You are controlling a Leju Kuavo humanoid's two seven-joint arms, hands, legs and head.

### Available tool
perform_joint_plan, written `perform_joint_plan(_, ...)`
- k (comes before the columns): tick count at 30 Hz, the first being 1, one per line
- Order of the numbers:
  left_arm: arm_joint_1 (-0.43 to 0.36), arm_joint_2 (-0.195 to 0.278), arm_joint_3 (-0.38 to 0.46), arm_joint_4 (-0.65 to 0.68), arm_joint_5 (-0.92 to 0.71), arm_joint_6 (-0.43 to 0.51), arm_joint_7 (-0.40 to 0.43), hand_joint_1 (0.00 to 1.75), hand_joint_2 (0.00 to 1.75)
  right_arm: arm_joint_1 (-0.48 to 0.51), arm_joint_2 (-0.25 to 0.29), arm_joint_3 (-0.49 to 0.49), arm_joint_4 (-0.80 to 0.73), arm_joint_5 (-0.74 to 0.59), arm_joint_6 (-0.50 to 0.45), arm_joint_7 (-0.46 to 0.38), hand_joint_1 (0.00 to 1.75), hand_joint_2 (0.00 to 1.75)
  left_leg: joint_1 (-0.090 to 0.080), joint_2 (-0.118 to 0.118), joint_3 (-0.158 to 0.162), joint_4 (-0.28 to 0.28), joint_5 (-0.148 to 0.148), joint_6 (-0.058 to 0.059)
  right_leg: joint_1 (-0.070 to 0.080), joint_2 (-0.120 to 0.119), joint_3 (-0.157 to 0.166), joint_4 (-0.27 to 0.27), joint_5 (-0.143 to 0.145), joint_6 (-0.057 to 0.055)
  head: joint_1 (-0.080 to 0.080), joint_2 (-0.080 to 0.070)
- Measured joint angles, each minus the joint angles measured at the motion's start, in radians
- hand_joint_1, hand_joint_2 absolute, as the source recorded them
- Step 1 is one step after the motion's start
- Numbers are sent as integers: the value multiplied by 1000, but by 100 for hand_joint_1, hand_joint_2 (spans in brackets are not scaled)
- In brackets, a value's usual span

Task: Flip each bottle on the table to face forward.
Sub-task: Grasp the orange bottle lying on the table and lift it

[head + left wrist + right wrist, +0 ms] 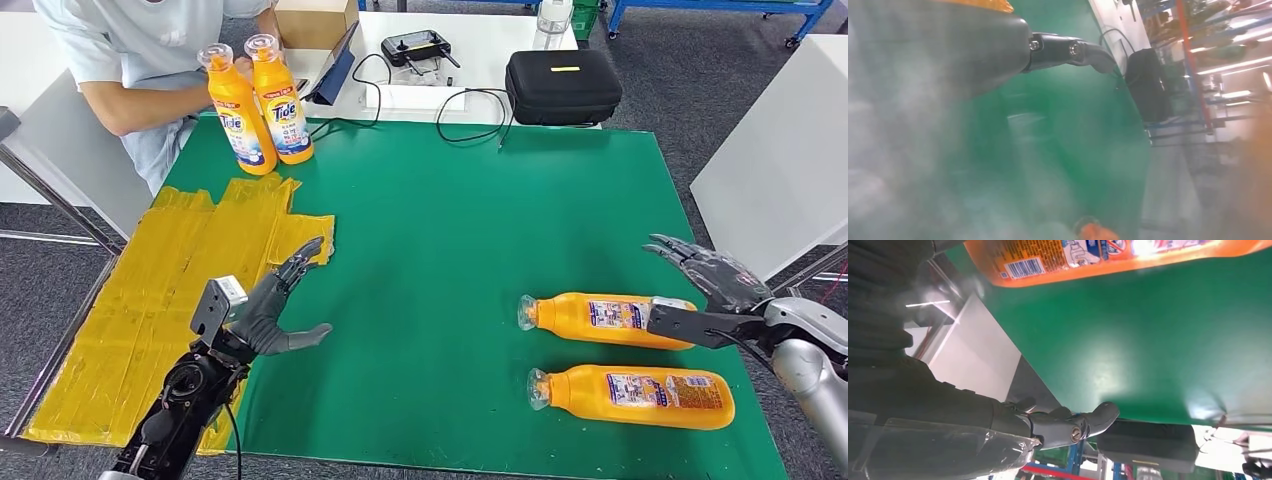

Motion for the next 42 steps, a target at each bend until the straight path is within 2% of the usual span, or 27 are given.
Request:
perform_joint_plan(6, -9, -5, -3, 16, 7, -4, 1, 0, 175, -22, 10, 25, 58, 23, -4, 25, 0, 175, 0, 0, 0, 0, 0, 0, 0, 0, 0, 0, 0, 0, 0, 0)
perform_joint_plan(27, -45, -20, -9, 52, 18, -14, 13, 0, 175, -90, 115, 126, 281, 64, -31, 42, 0, 175, 0, 0, 0, 0, 0, 0, 0, 0, 0, 0, 0, 0, 0, 0)
perform_joint_plan(30, -52, -20, -14, 58, 21, -16, 14, 0, 175, -109, 135, 148, 330, 72, -31, 39, 4, 175, 0, 0, 0, 0, 0, 0, 0, 0, 0, 0, 0, 0, 0, 0)
perform_joint_plan(32, -58, -20, -20, 63, 24, -16, 14, 0, 175, -128, 146, 169, 365, 78, -30, 36, 30, 175, 0, 0, 0, 0, 0, 0, 0, 0, 0, 0, 0, 0, 0, 0)
perform_joint_plan(33, -61, -20, -22, 66, 25, -16, 14, 0, 175, -139, 150, 180, 381, 81, -30, 35, 48, 175, 0, 0, 0, 0, 0, 0, 0, 0, 0, 0, 0, 0, 0, 0)
perform_joint_plan(34, -63, -20, -24, 69, 27, -16, 14, 0, 175, -150, 154, 190, 396, 85, -30, 36, 82, 175, 0, 0, 0, 0, 0, 0, 0, 0, 0, 0, 0, 0, 0, 0)
perform_joint_plan(37, -66, -20, -26, 76, 32, -14, 12, 0, 175, -181, 165, 219, 440, 104, -34, 54, 162, 175, 0, 1, 0, 0, 0, 0, 0, 0, 0, 0, 0, 0, 0, 0)
perform_joint_plan(39, -67, -20, -26, 79, 33, -14, 12, 0, 175, -197, 174, 235, 466, 117, -51, 66, 174, 175, 0, 1, 1, 0, 0, 1, 0, 0, 1, 0, 0, 0, 0, 0)
perform_joint_plan(42, -67, -20, -27, 79, 33, -12, 14, 0, 175, -212, 196, 247, 500, 140, -109, 78, 175, 175, 0, 1, 1, 0, 1, 1, 0, 0, 1, 0, 1, 1, 0, 0)
